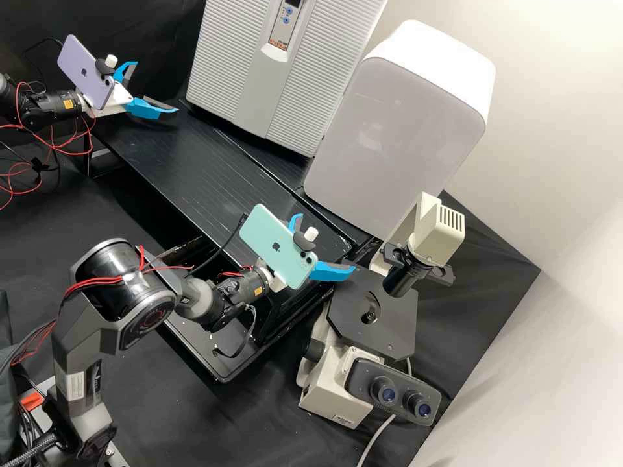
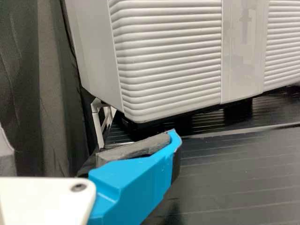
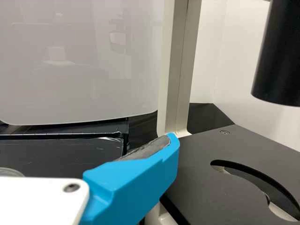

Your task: Slide the petri dish to the left

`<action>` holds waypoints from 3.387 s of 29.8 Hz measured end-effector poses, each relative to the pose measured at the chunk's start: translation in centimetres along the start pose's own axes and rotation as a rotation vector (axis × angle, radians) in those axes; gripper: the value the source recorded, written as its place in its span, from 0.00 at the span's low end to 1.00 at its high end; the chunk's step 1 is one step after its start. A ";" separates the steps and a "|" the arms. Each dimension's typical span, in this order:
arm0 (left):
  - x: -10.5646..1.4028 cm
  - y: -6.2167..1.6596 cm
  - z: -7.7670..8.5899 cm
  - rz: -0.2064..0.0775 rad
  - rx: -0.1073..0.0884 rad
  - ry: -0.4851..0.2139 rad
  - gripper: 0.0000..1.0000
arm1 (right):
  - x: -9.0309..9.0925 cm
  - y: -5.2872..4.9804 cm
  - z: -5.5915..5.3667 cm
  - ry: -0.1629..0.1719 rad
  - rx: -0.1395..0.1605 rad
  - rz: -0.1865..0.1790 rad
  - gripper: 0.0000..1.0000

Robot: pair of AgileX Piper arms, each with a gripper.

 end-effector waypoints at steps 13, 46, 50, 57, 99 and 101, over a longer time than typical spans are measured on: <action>0.0 0.00 0.0 0.000 0.000 0.000 1.00 | -1.4 -0.4 0.0 0.010 0.000 -0.005 1.00; 0.0 0.00 0.0 0.000 0.000 0.000 1.00 | -6.3 -5.8 0.6 0.086 -0.007 -0.108 1.00; 0.0 0.00 0.0 0.000 0.000 0.000 1.00 | -6.2 -6.1 -0.1 0.113 -0.005 -0.116 1.00; 0.0 0.00 0.0 0.000 0.000 0.000 1.00 | -5.4 -7.1 -1.6 0.189 -0.027 -0.159 1.00; 0.0 0.00 0.0 0.000 0.000 0.000 1.00 | -5.5 -10.0 -6.4 0.374 -0.037 -0.305 1.00; 0.0 0.00 0.0 0.000 0.000 0.000 1.00 | -5.7 -10.1 -6.4 0.372 -0.038 -0.314 1.00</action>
